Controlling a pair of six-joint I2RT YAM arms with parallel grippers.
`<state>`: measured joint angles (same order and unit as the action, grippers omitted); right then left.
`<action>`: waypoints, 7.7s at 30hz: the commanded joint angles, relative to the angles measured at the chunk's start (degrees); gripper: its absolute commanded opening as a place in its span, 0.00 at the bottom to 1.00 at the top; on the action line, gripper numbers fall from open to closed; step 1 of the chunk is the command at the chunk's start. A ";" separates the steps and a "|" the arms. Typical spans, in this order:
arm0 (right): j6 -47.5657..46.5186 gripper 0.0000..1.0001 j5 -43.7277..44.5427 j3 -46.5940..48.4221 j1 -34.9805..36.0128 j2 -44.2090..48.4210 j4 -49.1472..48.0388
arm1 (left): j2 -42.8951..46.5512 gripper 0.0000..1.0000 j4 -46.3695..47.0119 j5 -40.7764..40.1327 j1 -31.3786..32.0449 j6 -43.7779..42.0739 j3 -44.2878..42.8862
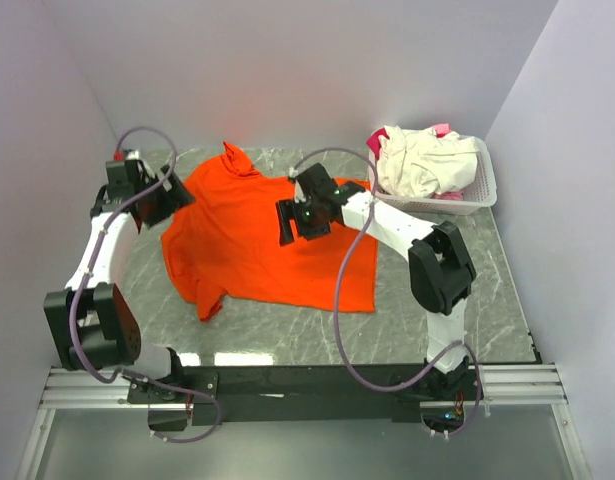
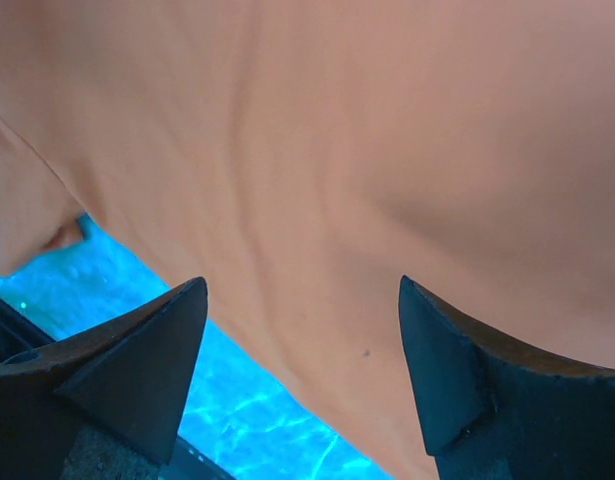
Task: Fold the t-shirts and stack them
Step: Flatten the tshirt out, then fold the tshirt
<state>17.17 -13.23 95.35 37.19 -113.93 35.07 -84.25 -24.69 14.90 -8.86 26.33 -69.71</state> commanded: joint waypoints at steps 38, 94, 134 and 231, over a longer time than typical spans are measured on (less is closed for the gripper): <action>17.99 0.83 19.74 -38.66 -4.32 28.94 1.84 | 17.19 0.57 -9.15 -12.87 -4.59 17.88 30.95; 16.85 0.57 10.86 -48.59 -7.92 26.92 6.06 | 21.58 0.36 -28.84 -13.56 -5.29 12.00 18.39; 15.00 0.31 8.22 -42.97 -8.10 19.27 6.06 | -19.62 0.47 3.59 -3.12 -4.50 10.41 5.47; 12.10 0.01 6.64 -28.47 -16.45 14.26 6.94 | -2.40 0.42 -12.68 -11.56 -7.40 2.24 11.26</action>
<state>28.75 -7.14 67.09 20.99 -102.87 41.63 -84.68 -39.03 3.11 -16.10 30.17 -59.90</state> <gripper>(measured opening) 0.073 0.420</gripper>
